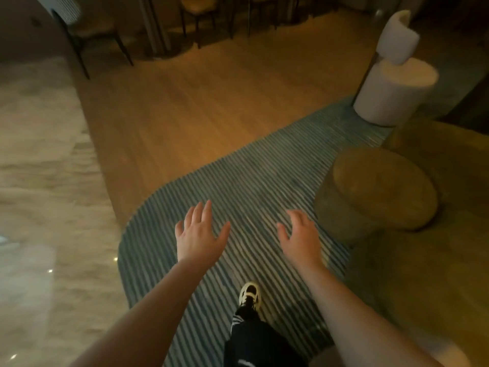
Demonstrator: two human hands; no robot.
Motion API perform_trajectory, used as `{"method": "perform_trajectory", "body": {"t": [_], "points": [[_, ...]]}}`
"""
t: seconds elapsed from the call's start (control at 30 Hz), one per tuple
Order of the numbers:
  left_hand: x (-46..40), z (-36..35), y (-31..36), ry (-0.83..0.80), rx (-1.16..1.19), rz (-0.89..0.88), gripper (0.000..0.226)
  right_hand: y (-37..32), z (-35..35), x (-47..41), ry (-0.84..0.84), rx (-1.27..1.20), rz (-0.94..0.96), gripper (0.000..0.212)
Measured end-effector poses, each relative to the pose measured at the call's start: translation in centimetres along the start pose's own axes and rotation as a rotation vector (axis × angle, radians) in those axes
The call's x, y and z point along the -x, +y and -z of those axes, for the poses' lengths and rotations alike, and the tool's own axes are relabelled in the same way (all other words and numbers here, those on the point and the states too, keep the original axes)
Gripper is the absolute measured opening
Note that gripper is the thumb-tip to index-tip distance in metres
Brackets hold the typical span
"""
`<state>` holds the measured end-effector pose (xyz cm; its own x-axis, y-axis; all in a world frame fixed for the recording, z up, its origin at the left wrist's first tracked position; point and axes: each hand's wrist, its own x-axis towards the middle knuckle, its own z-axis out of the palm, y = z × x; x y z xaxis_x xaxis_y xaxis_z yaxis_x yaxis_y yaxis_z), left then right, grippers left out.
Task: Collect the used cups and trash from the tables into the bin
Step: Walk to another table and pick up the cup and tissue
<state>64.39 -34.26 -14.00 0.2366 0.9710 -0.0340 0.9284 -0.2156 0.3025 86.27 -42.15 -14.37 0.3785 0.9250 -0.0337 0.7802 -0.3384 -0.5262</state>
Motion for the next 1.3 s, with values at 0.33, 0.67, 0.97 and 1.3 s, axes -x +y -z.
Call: {"method": "perform_trajectory", "body": {"t": [0.33,0.67,0.97,1.3], "points": [[-28.2,1.3,7.7,0.004,0.009,-0.057,0.082,0.8,3.4,-26.3,0.020,0.018,-0.080,0.048],[-59.5,-3.4,15.1,-0.035,0.040,-0.169,0.079,4.4,3.7,-56.2,0.084,0.021,-0.177,0.045],[-89.3,-1.7,24.0,-0.054,0.044,-0.258,0.075,5.1,10.3,-84.7,0.174,0.026,-0.300,0.045],[-114.6,-7.5,37.3,-0.075,0.055,-0.334,0.075,14.0,13.2,-110.7,0.239,-0.002,-0.339,0.041]]}}
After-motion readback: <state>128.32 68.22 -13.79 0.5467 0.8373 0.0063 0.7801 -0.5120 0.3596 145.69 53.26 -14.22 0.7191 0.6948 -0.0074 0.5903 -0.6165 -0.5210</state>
